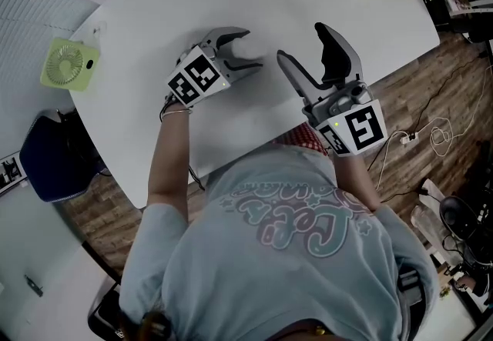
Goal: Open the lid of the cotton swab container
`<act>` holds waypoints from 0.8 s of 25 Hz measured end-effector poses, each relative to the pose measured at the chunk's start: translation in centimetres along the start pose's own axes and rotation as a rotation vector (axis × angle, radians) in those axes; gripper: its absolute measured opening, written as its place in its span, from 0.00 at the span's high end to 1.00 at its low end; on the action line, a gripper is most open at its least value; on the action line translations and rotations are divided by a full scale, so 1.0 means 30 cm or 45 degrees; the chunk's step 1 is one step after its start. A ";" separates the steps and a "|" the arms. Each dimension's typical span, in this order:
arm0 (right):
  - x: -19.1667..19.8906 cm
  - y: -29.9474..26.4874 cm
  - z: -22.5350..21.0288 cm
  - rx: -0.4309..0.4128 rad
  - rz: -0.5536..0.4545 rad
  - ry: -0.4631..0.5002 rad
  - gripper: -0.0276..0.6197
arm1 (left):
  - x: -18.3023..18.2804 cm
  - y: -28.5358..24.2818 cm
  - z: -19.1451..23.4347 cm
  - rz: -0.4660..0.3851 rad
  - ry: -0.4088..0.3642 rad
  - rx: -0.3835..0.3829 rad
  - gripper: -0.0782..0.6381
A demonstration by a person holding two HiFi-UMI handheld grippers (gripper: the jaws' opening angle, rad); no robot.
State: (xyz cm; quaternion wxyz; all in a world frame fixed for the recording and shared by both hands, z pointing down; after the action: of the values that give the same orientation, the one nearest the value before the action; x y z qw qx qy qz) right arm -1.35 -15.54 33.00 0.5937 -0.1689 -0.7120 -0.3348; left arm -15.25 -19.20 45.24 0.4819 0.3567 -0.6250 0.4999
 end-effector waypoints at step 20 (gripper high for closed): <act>-0.029 -0.018 0.000 -0.026 -0.012 -0.004 0.47 | 0.019 -0.018 0.011 0.071 -0.021 0.009 0.58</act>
State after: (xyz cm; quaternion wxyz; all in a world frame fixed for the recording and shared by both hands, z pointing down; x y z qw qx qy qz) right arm -1.50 -15.79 32.01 0.5892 -0.1721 -0.7103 -0.3444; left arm -14.99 -19.64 45.93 0.4614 0.3448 -0.6368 0.5125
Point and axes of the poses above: the fingertips, and each gripper's own axes: y backward along the fingers, z to its left, x out of its underside, the point moved 6 cm from there along y, backward along the fingers, and after that the axes turned 15 degrees about -z, right-handed, at the moved point
